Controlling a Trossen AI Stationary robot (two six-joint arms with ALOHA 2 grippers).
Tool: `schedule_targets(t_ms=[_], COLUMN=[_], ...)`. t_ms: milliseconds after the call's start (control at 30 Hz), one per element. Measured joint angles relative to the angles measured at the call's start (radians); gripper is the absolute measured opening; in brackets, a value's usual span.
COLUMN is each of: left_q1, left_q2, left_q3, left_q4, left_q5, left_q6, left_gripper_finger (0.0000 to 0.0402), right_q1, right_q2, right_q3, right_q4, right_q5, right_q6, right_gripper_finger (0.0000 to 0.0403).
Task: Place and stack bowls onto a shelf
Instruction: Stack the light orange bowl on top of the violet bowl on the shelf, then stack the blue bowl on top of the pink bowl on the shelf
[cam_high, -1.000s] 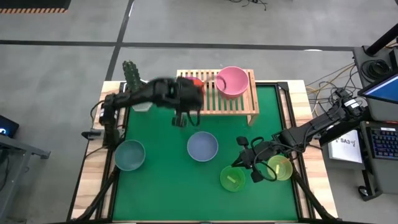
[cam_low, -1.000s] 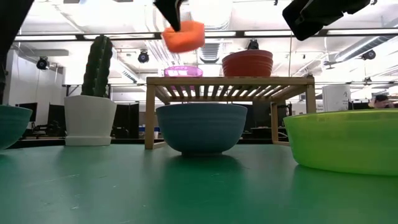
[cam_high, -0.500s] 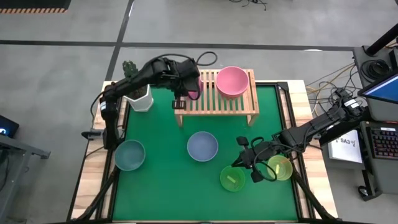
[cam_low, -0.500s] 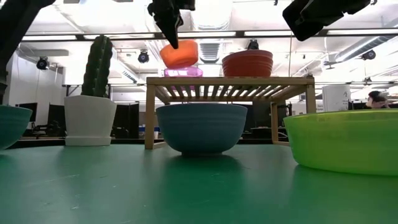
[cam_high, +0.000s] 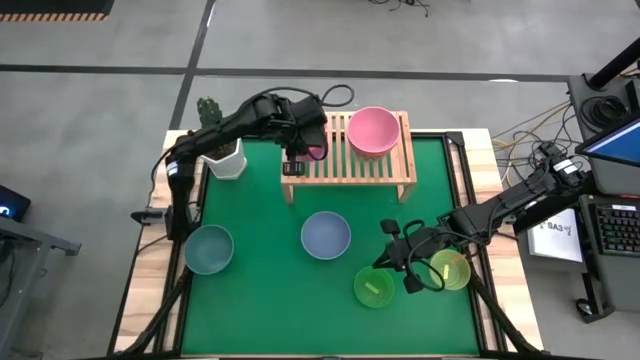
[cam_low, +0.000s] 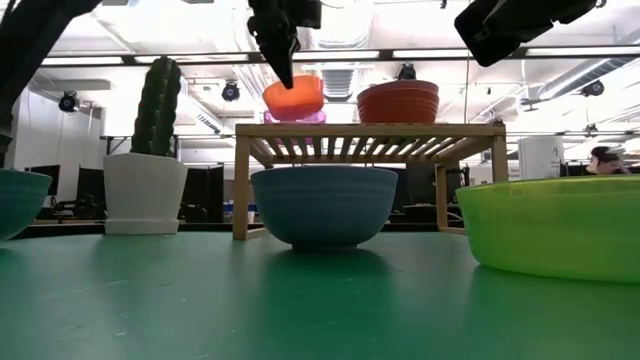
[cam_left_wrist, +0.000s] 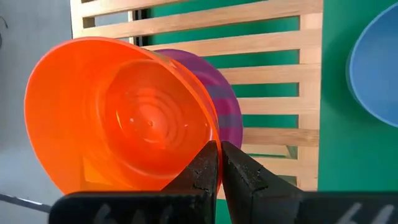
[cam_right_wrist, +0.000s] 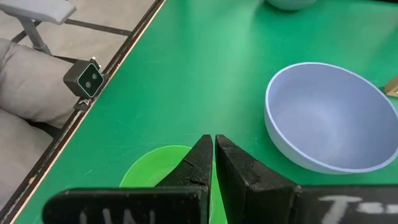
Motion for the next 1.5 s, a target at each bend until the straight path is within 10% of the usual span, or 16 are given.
schedule_targets(t_ms=[1033,1367,1500], left_q1=[0.004,-0.012,-0.054], left_q2=[0.011,-0.065,-0.117], left_q3=[0.056,0.069,-0.005], left_q4=[-0.004,-0.025,-0.009], left_q5=[0.005,0.465,0.495], left_q6=[-0.073,-0.154,-0.156], left_gripper_finger=[0.0098,0.0086,0.0086], right_q1=[0.000,0.000,0.000], right_q2=[0.000,0.009,0.028], right_q3=[0.000,0.000,0.000], right_q4=[-0.017,-0.017,-0.016], right_q5=[0.000,0.001,0.003], right_q6=[0.004,0.052,0.107], right_gripper_finger=[0.0011,0.0011,0.0011])
